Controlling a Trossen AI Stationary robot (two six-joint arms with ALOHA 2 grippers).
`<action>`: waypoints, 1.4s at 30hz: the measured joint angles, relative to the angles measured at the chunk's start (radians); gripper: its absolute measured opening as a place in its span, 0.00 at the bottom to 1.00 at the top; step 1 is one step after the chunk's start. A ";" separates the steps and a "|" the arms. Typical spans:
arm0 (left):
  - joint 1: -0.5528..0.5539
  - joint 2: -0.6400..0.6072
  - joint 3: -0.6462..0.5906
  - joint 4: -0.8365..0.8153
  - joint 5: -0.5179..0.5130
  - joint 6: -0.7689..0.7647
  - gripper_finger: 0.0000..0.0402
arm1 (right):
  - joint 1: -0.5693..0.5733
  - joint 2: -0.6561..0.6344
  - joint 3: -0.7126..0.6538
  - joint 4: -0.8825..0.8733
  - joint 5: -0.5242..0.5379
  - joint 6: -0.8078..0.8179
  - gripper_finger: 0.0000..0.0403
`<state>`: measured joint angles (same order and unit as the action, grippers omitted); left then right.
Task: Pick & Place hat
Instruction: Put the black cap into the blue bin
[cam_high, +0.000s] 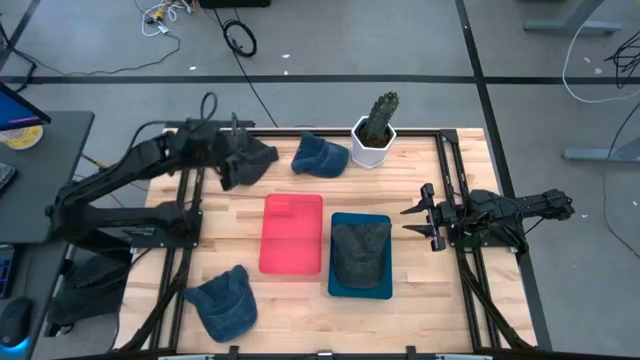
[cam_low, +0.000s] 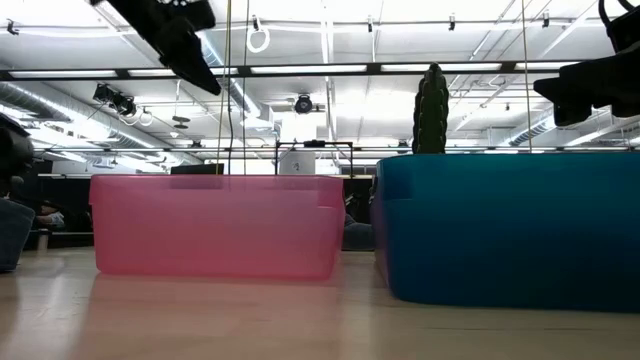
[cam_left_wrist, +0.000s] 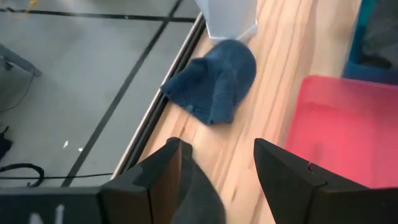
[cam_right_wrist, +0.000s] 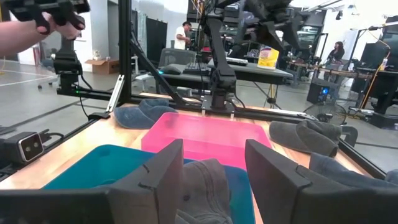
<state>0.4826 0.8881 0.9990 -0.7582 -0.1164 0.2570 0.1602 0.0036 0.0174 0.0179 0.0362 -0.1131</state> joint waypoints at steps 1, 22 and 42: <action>0.034 0.020 0.005 -0.002 0.026 0.023 0.51 | 0.000 0.000 0.000 0.000 0.000 0.000 0.44; 0.464 0.502 0.011 -0.104 0.273 0.399 0.51 | 0.000 0.000 0.000 0.000 0.000 0.000 0.44; 0.411 0.640 0.011 0.009 0.136 0.517 0.51 | 0.000 0.000 0.000 0.000 0.000 0.000 0.44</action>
<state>0.8938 1.5280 1.0100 -0.7495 0.0194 0.7742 0.1600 0.0036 0.0174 0.0178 0.0360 -0.1132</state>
